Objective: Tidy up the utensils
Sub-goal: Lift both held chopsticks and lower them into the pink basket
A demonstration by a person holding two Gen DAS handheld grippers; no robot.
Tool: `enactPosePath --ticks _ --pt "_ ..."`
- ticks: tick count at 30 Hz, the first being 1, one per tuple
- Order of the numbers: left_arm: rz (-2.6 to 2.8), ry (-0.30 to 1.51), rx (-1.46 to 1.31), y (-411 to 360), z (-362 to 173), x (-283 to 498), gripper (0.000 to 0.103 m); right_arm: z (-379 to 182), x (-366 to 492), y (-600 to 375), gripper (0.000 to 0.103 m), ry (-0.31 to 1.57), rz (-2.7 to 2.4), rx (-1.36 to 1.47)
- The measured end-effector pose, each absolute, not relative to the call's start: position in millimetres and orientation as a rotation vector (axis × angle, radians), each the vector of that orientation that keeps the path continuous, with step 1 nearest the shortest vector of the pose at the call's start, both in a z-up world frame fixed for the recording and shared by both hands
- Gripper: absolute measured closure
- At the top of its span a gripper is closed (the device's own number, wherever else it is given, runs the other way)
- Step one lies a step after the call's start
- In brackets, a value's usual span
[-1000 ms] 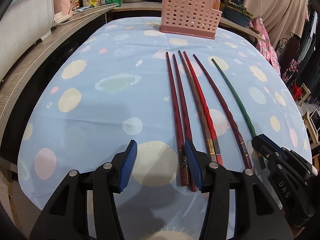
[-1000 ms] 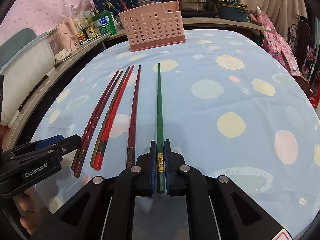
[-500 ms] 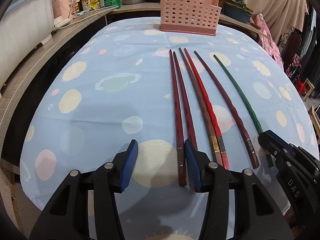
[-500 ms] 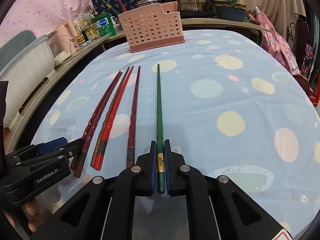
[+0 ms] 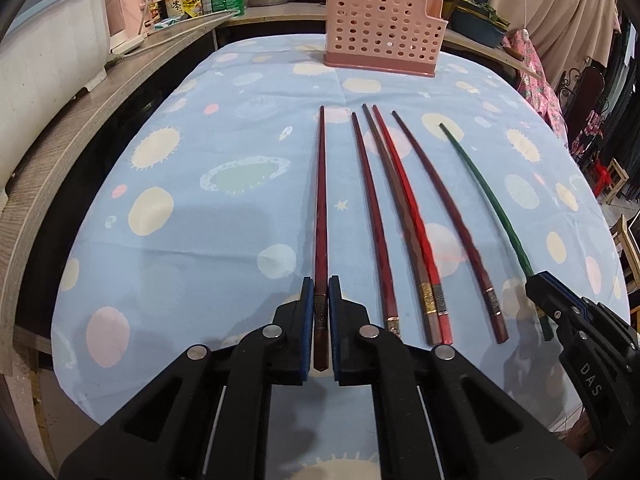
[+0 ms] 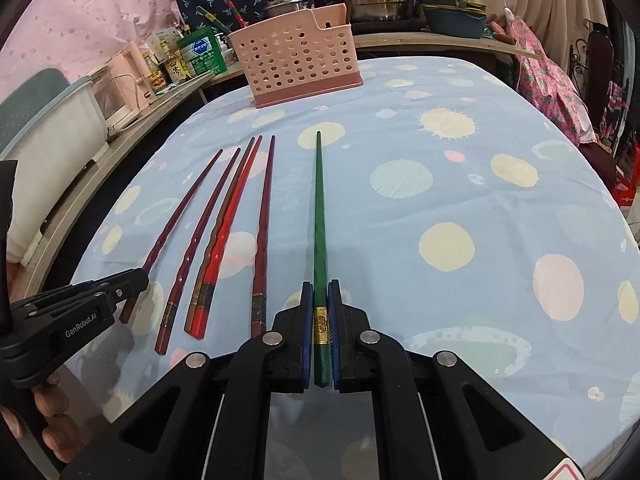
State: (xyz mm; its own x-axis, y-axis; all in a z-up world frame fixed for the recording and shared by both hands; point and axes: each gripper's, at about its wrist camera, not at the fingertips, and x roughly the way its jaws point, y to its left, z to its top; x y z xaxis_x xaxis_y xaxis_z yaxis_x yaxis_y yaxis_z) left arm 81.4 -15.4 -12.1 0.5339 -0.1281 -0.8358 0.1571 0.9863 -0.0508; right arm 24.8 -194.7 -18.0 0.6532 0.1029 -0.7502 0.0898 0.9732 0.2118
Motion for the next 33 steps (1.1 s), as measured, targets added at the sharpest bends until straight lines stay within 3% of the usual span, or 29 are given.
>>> enactPosePath --ticks 18,33 --pt "-0.177 0.872 -0.103 -1 95 128 0.096 84 61 -238 0.096 0.713 0.005 0.293" --pt "-0.169 0.783 -0.165 2 149 195 0.096 130 126 -250 0.096 0.626 0.032 0.321"
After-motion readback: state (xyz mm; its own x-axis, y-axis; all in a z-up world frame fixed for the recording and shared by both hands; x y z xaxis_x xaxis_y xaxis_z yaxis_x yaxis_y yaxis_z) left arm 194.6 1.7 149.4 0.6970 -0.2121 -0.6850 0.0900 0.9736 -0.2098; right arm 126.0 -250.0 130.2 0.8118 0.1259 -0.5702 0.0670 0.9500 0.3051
